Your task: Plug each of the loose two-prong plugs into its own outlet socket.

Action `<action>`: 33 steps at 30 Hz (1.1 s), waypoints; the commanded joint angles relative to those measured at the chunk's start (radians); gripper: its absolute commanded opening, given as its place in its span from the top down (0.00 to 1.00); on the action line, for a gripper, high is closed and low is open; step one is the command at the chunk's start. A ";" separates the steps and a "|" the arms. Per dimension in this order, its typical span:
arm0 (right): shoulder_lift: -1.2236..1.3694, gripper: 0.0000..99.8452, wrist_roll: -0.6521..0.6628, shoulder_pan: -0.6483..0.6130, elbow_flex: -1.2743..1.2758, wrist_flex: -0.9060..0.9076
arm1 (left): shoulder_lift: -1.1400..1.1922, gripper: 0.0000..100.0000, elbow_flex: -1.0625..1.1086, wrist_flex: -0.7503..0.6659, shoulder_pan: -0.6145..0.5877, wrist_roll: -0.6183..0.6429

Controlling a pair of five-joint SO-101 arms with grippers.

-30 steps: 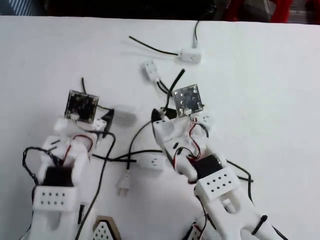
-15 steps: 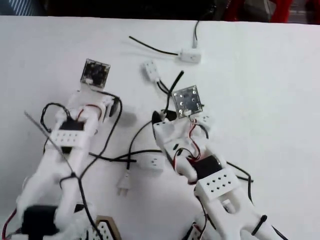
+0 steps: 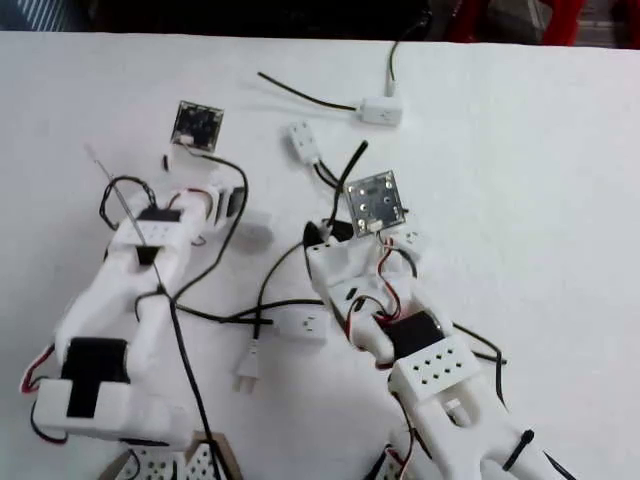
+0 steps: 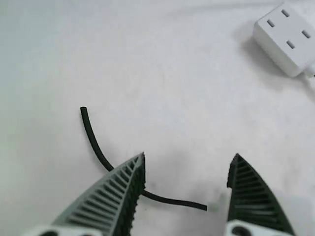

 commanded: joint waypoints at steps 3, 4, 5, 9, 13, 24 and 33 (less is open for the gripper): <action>-0.015 0.98 -0.002 0.004 -0.011 -0.024 | 0.064 0.73 -0.080 -0.015 0.013 -0.008; -0.015 0.98 -0.002 0.004 -0.011 -0.024 | 0.064 0.73 -0.078 -0.015 0.013 -0.031; -0.015 0.98 -0.002 0.004 -0.011 -0.024 | 0.065 0.73 -0.077 -0.012 0.013 -0.054; -0.015 0.98 0.000 0.004 -0.011 -0.024 | 0.064 0.73 -0.083 0.106 0.045 -0.120; -0.015 0.98 0.000 0.004 -0.009 -0.021 | 0.036 0.73 -0.098 0.239 0.038 -0.150; -0.015 0.98 0.000 0.004 -0.009 -0.021 | -0.191 0.72 -0.106 0.505 0.027 -0.206; -0.015 0.98 0.000 0.004 -0.009 -0.018 | -0.245 0.72 -0.077 0.554 0.033 -0.203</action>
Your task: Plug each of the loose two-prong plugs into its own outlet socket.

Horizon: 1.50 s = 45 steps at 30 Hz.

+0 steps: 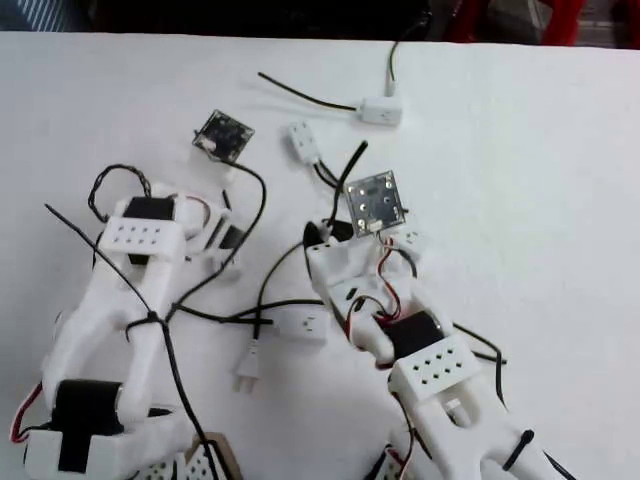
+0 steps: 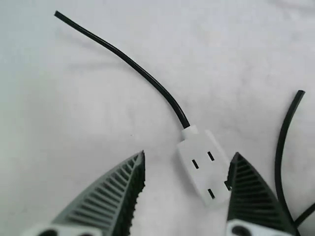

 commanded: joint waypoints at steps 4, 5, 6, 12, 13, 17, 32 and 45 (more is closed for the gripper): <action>-0.015 0.98 0.000 0.004 -0.009 -0.018 | 0.044 0.72 0.009 0.012 0.001 0.072; -0.015 0.98 0.000 0.004 -0.009 -0.018 | 0.071 0.72 0.006 0.012 0.001 0.080; -0.015 0.98 0.000 0.004 -0.009 -0.018 | 0.102 0.72 0.002 0.015 0.001 0.087; -0.015 0.98 0.000 0.007 -0.009 -0.018 | 0.286 0.73 -0.107 0.098 0.004 0.109; -0.015 0.98 0.000 0.007 -0.009 -0.018 | 0.317 0.73 -0.144 0.133 0.004 0.109; -0.015 0.98 0.000 0.008 -0.009 -0.018 | 0.433 0.83 -0.279 0.226 0.018 0.103; -0.016 0.98 0.000 0.012 -0.009 -0.021 | 0.513 0.89 -0.411 0.204 0.237 -0.081; -0.016 0.98 0.020 0.045 -0.012 -0.024 | 0.374 0.77 -0.470 0.302 0.180 -0.074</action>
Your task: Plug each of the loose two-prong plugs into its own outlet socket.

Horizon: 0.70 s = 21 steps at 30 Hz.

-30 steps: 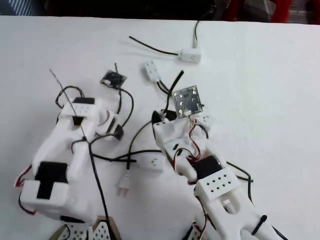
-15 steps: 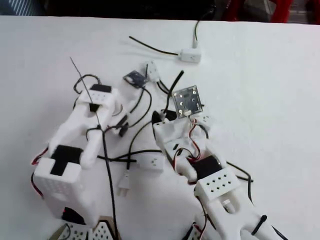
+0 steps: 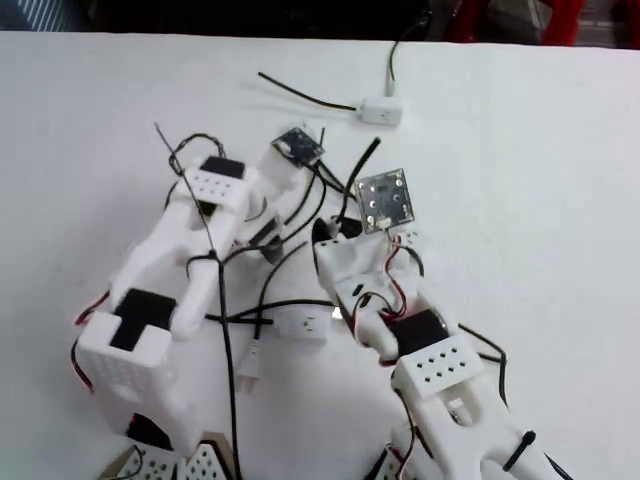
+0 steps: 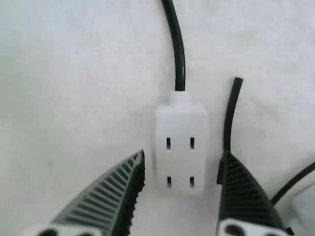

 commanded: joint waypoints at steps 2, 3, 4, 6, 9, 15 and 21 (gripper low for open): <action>-0.016 0.98 0.046 0.008 -0.011 -0.024 | -0.245 0.77 0.043 0.015 -0.019 0.002; -0.016 0.98 0.051 0.008 -0.011 -0.022 | -0.302 0.77 0.075 0.014 -0.027 0.002; -0.016 0.98 0.055 0.008 -0.011 -0.018 | -0.363 0.77 0.107 0.014 -0.035 0.003; -0.016 0.98 0.057 -0.007 -0.011 -0.015 | -0.475 0.77 0.181 0.014 -0.059 0.005; -0.016 0.98 0.058 -0.054 -0.014 0.018 | -0.625 0.78 0.301 0.006 -0.116 0.060; -0.015 0.98 0.117 -0.177 -0.032 0.041 | -0.877 0.78 0.640 -0.178 -0.265 0.265; 0.114 0.98 0.198 -0.234 -0.157 0.048 | -1.086 0.77 0.947 -0.318 -0.390 0.265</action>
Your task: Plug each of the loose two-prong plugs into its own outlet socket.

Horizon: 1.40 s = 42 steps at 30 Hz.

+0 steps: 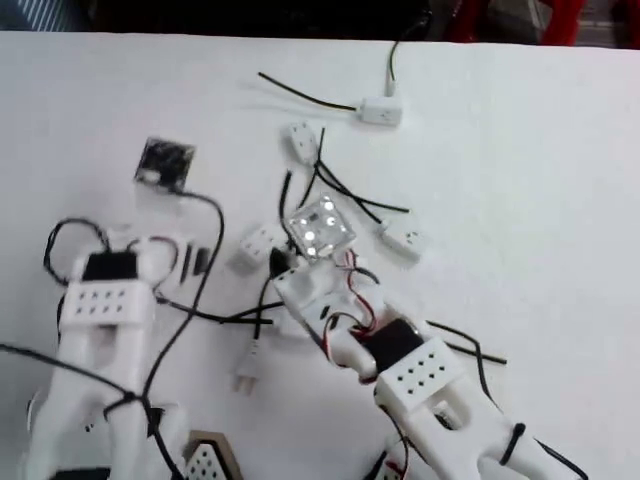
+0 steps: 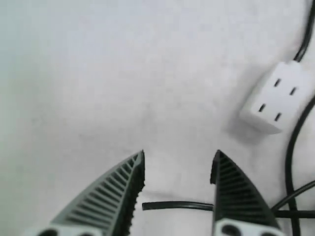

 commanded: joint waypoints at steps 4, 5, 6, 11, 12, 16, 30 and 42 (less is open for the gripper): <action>0.259 0.98 0.032 -0.022 -0.245 0.002 | -0.260 0.77 0.265 -0.118 -0.116 0.008; 0.305 0.98 0.043 -0.022 -0.281 0.004 | -0.285 0.77 0.279 -0.118 -0.127 0.006; 0.348 0.98 0.066 -0.024 -0.308 0.004 | -0.305 0.77 0.290 -0.118 -0.139 -0.006; 0.521 0.98 0.117 -0.073 -0.396 -0.005 | -0.383 0.77 0.377 -0.160 -0.157 -0.103; 0.550 0.98 0.118 -0.084 -0.411 -0.005 | -0.394 0.77 0.396 -0.176 -0.157 -0.103; 0.647 0.98 0.114 -0.088 -0.466 -0.018 | -0.421 0.77 0.408 -0.187 -0.157 -0.103; 0.789 0.98 0.114 -0.025 -0.482 -0.232 | -0.423 0.77 0.410 -0.172 -0.174 -0.103; 0.789 0.98 0.084 -0.033 -0.454 -0.193 | -0.421 0.77 0.410 -0.172 -0.174 -0.103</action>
